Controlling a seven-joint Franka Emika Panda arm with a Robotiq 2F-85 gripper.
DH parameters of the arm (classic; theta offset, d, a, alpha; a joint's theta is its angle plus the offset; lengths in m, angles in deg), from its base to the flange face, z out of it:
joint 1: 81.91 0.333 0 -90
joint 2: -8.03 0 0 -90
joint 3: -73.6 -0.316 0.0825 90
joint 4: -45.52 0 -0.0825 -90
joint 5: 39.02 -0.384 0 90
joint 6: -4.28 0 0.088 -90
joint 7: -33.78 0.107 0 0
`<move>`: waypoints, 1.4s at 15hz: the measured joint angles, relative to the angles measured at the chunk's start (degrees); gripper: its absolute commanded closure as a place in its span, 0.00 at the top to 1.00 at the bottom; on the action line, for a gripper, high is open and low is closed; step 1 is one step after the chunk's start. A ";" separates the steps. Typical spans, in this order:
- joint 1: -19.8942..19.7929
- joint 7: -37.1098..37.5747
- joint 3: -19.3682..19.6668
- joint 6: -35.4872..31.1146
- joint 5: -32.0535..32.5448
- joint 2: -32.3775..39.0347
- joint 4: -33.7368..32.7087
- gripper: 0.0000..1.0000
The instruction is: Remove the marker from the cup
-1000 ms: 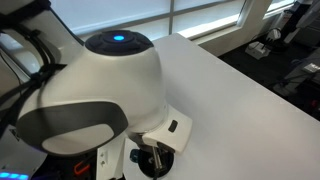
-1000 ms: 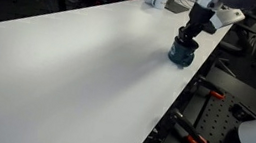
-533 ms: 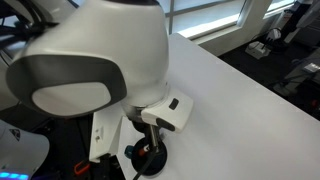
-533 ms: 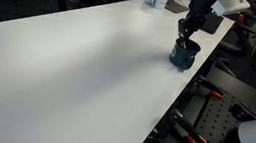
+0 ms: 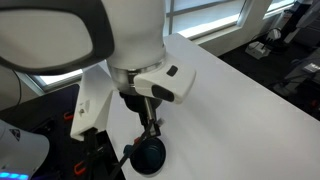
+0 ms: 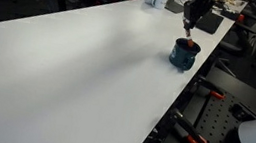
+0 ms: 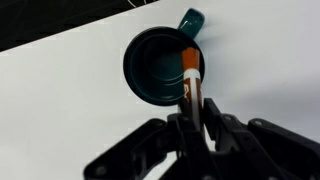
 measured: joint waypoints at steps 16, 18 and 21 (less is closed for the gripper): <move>16.58 -10.76 -0.87 8.90 -27.07 -4.06 0.76 0.05; 19.05 -12.68 -1.11 2.86 -31.33 -1.14 1.56 0.05; 22.38 -16.30 -1.76 -5.48 -39.09 6.23 1.53 0.05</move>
